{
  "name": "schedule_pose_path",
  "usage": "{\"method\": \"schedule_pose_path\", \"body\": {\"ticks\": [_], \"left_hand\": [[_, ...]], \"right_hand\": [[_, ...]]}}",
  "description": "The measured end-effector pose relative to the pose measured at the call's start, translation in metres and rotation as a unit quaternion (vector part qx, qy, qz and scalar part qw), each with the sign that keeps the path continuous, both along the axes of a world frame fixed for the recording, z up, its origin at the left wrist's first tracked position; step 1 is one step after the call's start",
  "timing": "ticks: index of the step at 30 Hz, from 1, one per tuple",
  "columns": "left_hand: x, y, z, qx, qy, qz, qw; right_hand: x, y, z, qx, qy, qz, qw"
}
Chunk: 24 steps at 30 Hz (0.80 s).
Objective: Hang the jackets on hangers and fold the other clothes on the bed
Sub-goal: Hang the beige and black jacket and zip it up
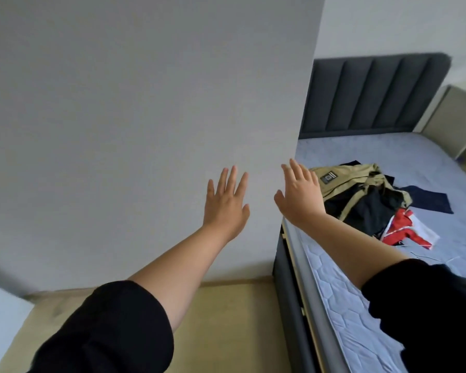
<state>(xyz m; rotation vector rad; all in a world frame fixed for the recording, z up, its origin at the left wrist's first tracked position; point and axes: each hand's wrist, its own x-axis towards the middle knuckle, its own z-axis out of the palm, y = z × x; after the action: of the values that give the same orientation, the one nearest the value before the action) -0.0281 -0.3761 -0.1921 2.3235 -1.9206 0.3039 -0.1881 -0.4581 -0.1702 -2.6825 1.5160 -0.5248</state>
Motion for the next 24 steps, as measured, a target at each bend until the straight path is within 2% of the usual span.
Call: {"method": "schedule_pose_path", "body": {"ticks": [5, 10, 14, 19, 24], "left_hand": [[0.004, -0.08, -0.025, 0.016, -0.027, -0.053, 0.998], [-0.003, -0.16, -0.044, 0.016, -0.103, -0.186, 0.977], [-0.036, -0.213, -0.058, 0.027, -0.089, -0.266, 0.96], [-0.084, -0.262, -0.1, 0.098, -0.041, -0.307, 0.946], [-0.116, -0.309, -0.171, 0.113, -0.04, -0.286, 0.951]], "right_hand": [[-0.007, -0.07, -0.029, 0.007, 0.038, -0.014, 0.999], [-0.025, -0.139, -0.048, 0.013, 0.052, -0.066, 0.996], [-0.062, -0.186, -0.073, 0.043, 0.06, -0.122, 0.99], [-0.113, -0.227, -0.123, 0.077, 0.062, -0.174, 0.98], [-0.136, -0.27, -0.208, 0.116, 0.075, -0.203, 0.969]]}}
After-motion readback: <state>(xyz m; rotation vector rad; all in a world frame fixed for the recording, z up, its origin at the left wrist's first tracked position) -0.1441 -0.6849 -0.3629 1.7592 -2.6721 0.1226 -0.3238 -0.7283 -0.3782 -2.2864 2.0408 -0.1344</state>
